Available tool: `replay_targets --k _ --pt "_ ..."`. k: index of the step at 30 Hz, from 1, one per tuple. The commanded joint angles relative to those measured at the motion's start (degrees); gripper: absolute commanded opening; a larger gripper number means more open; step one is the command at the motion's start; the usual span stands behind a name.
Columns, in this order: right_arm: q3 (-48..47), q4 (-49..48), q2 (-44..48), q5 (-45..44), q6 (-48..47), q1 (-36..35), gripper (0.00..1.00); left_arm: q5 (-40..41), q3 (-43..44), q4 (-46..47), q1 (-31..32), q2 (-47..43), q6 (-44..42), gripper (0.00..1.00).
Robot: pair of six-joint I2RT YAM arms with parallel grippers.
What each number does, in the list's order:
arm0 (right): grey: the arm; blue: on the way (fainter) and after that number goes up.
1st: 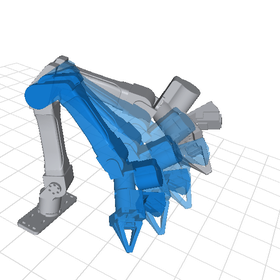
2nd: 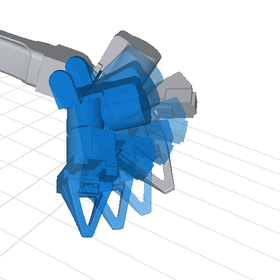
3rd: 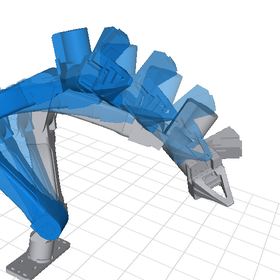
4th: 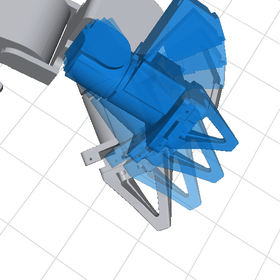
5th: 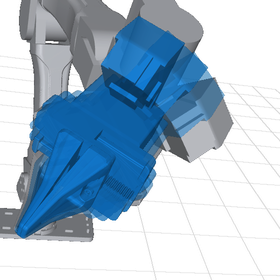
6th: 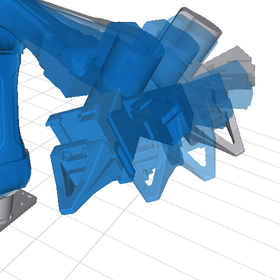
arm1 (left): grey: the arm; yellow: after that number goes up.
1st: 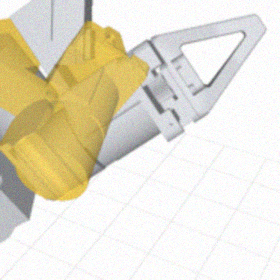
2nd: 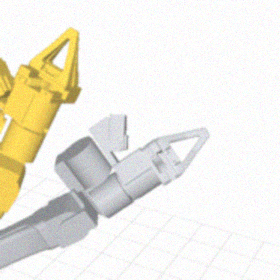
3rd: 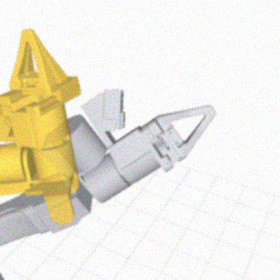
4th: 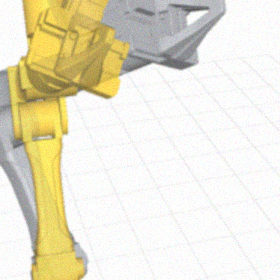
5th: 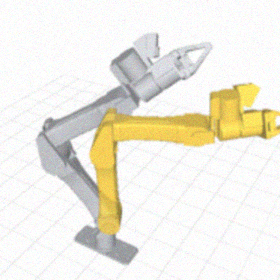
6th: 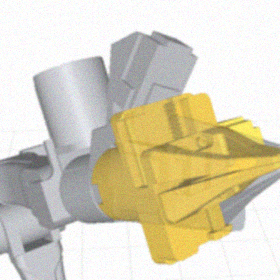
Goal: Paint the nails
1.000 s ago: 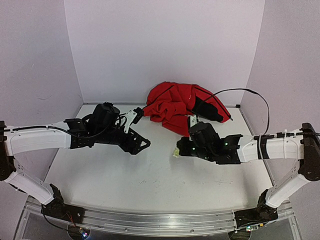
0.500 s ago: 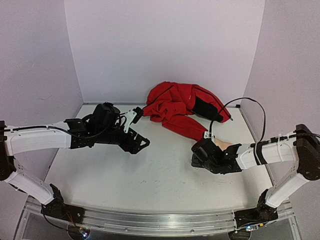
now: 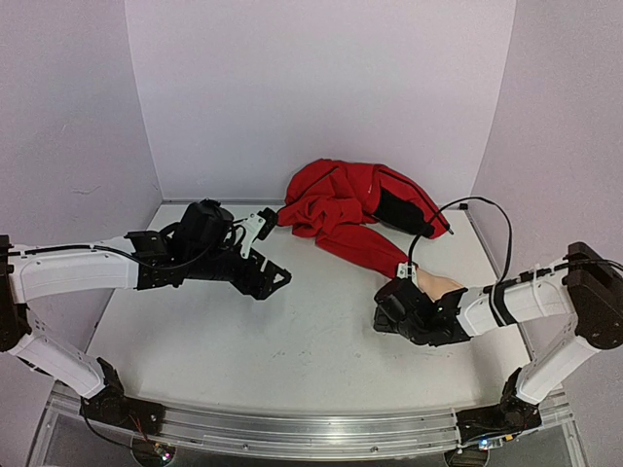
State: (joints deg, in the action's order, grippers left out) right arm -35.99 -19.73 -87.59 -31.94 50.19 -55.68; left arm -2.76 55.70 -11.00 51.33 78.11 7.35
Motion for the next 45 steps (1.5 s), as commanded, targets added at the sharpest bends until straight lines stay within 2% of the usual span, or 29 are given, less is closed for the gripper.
replay_targets --k 1,7,13,18,23,26,28,31,33,38,45 --pt "1.1 -2.0 0.5 -0.7 -1.2 -0.3 0.17 0.5 -0.1 1.1 -1.2 -1.6 0.4 0.88" --pt "1.3 -2.4 1.4 -0.4 -2.5 -0.3 0.28 -0.2 -0.5 1.1 -2.8 -2.3 1.6 0.88" --pt "2.0 -2.4 4.9 -0.8 -3.7 -0.3 0.53 -0.3 -1.1 1.2 -4.7 -3.6 2.7 0.91" --pt "1.0 -1.6 11.3 -0.5 -9.0 1.5 0.73 0.6 -2.9 1.5 -9.4 -6.5 4.9 0.94" --pt "0.1 -1.9 17.2 7.5 -17.4 11.1 0.83 0.7 -7.3 4.6 -19.6 -11.8 7.8 0.95" --pt "-0.5 -2.2 20.5 14.9 -23.2 20.6 0.90 2.2 -10.1 5.3 -27.3 -16.9 9.0 0.96" --pt "-0.5 -2.2 22.9 21.5 -26.3 29.9 0.95 5.3 -12.3 5.6 -33.2 -22.2 9.1 0.96" --pt "-1.2 -2.2 26.1 32.1 -30.3 42.1 0.98 8.5 -15.5 5.9 -40.6 -30.0 9.1 0.98" --pt "-2.9 -1.0 27.9 34.8 -33.1 46.0 0.98 10.0 -16.4 6.1 -42.3 -34.5 7.3 0.98" --pt "-6.9 2.6 31.1 29.5 -38.4 46.5 0.98 11.1 -16.6 6.0 -42.4 -39.8 1.7 0.98" --pt "-8.2 2.5 32.9 28.0 -39.6 46.5 0.98 9.1 -16.4 6.0 -42.4 -39.8 -1.0 0.98"
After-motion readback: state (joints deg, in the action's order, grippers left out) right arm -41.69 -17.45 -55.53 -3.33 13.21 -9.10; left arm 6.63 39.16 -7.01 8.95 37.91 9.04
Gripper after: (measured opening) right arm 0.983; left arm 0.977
